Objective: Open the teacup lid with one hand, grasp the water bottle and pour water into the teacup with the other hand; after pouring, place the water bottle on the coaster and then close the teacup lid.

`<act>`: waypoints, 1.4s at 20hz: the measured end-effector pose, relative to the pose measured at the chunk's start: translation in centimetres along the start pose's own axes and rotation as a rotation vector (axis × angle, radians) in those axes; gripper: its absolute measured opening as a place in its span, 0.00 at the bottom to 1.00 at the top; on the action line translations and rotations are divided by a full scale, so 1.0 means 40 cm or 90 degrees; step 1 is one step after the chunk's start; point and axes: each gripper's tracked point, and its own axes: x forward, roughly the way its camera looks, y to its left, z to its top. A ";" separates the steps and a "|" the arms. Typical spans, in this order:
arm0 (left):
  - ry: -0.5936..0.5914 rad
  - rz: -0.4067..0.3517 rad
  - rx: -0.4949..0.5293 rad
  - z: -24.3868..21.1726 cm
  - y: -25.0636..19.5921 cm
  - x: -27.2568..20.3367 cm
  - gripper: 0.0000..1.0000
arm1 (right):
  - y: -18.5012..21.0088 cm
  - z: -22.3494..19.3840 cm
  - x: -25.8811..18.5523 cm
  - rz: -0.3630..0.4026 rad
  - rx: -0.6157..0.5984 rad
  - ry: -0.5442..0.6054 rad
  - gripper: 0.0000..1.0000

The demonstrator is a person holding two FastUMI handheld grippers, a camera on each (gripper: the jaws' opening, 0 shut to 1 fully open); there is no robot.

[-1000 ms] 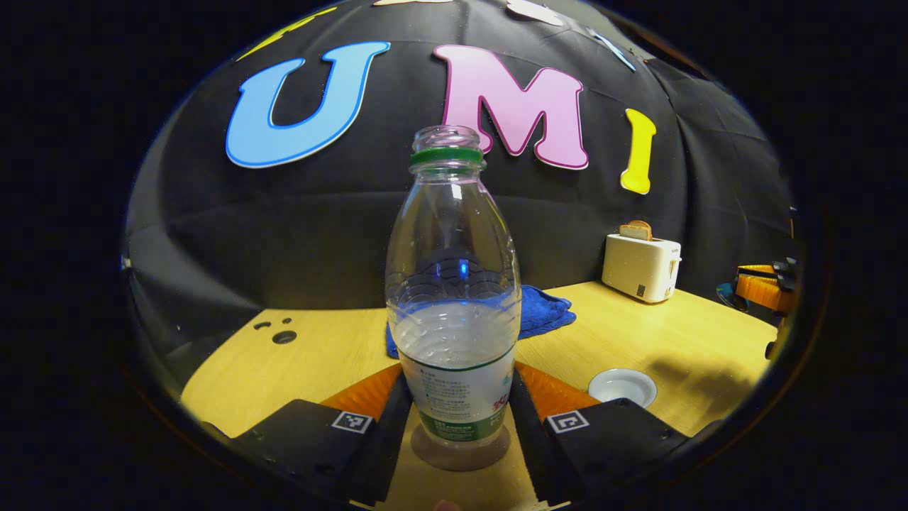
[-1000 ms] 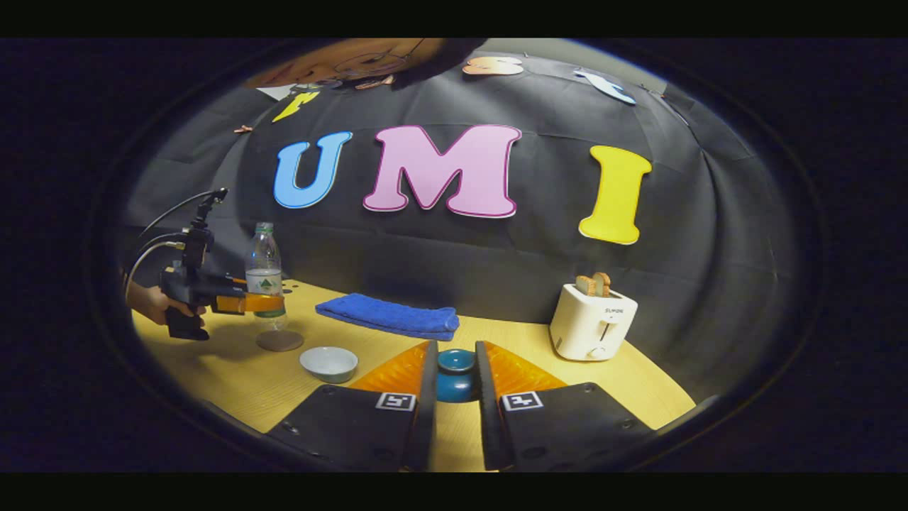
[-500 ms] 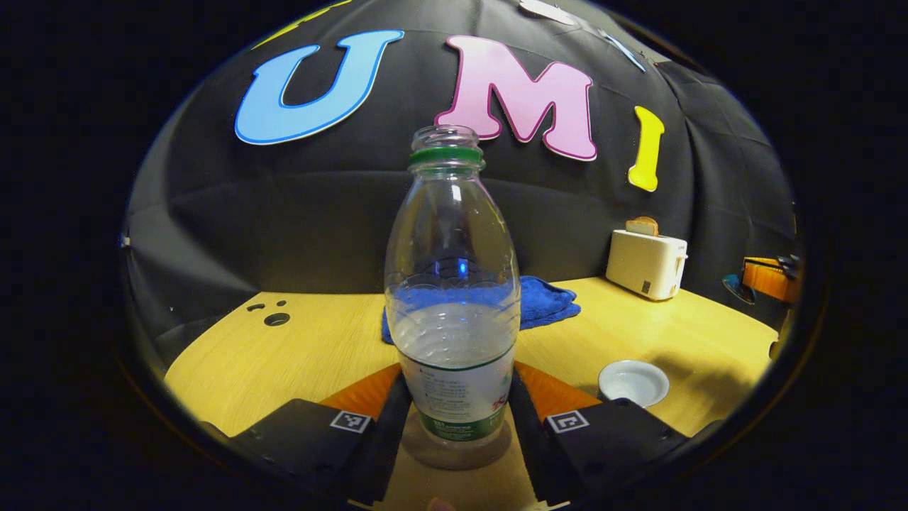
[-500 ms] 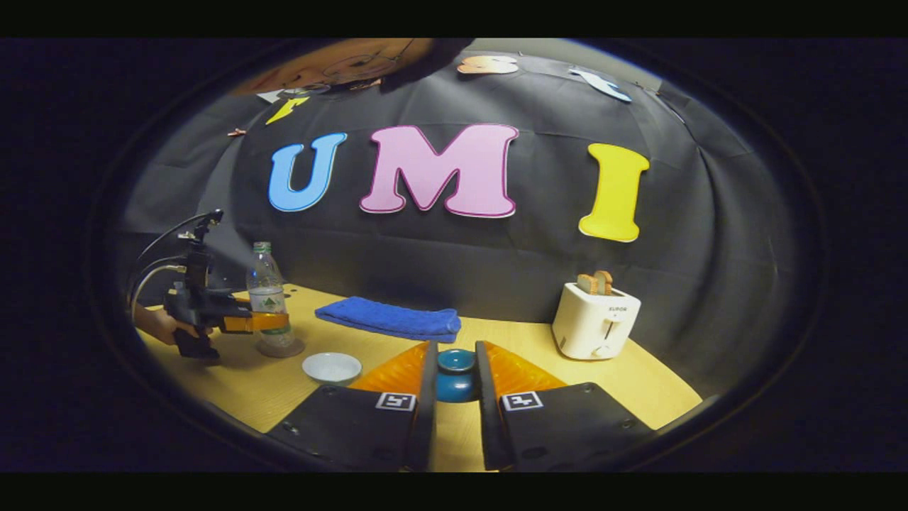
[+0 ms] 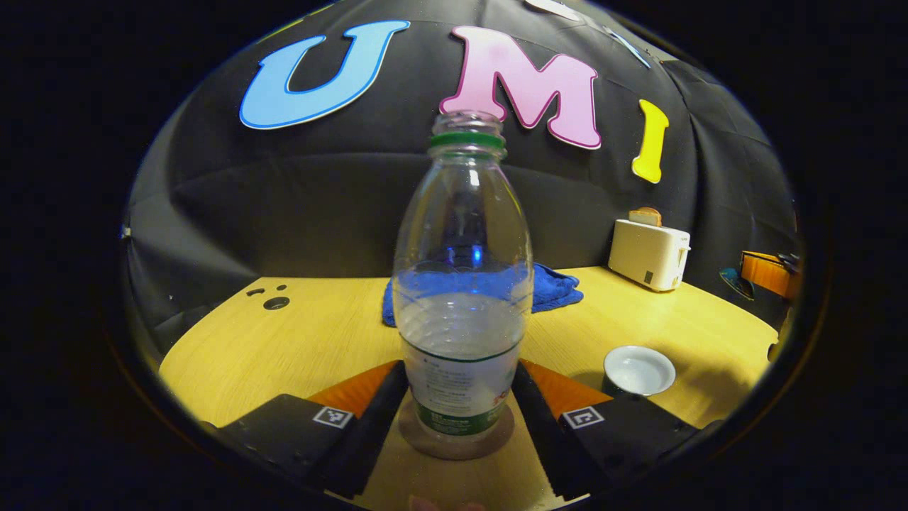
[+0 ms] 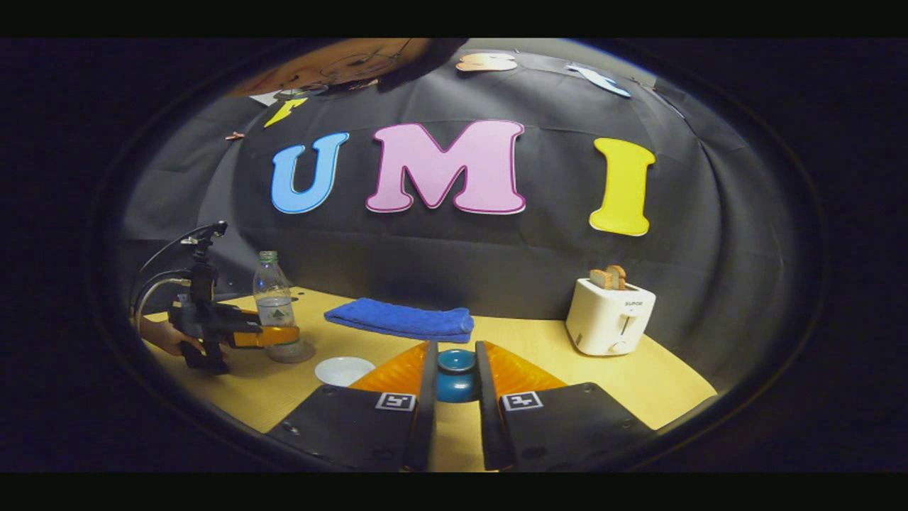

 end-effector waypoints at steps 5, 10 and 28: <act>0.031 -0.007 -0.005 -0.038 -0.022 -0.039 0.95 | 0.096 -0.017 0.041 0.038 0.018 0.008 0.25; 0.050 0.005 -0.003 -0.071 -0.002 -0.107 0.95 | 0.210 -0.057 0.092 0.081 0.041 0.025 0.29; 0.020 0.005 0.019 -0.036 0.060 -0.219 0.94 | 0.316 -0.200 0.163 0.115 0.034 0.116 0.29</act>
